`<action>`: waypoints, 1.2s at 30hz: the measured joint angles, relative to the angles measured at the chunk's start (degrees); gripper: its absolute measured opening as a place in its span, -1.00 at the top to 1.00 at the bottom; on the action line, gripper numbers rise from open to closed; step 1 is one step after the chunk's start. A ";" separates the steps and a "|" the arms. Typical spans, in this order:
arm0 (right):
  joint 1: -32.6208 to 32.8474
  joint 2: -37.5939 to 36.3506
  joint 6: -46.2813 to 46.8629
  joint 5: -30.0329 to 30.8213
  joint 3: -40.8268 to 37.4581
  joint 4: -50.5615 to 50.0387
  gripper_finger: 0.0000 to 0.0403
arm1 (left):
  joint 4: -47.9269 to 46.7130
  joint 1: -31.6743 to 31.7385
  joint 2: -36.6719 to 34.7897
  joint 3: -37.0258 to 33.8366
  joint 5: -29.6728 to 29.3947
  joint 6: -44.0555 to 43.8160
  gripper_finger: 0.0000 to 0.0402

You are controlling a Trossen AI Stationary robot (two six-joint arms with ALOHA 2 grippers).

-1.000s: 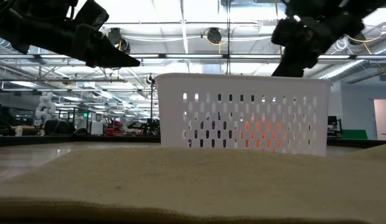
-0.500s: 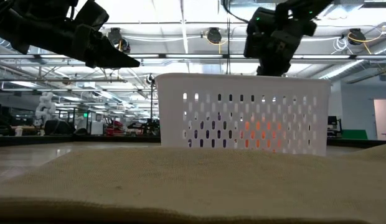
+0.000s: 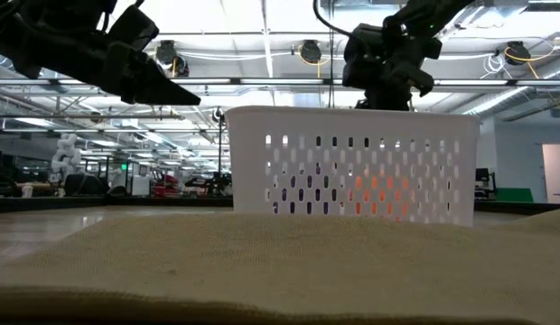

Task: Pick and placing Produce into tupperware
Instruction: Put the potato into the white basket

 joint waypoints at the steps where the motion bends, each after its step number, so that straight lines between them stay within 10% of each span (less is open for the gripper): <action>1: 0.00 0.00 -1.18 0.00 0.00 0.12 0.63 | -0.14 0.00 0.02 0.00 0.00 -0.02 0.90; 15: 0.09 0.06 -10.24 0.14 -0.04 4.48 -0.47 | -0.19 -0.02 0.02 0.00 0.27 -0.13 0.90; 36: 4.26 10.58 -3.81 0.00 -0.07 7.94 -0.54 | -0.52 -0.04 0.01 0.00 0.45 -0.37 0.90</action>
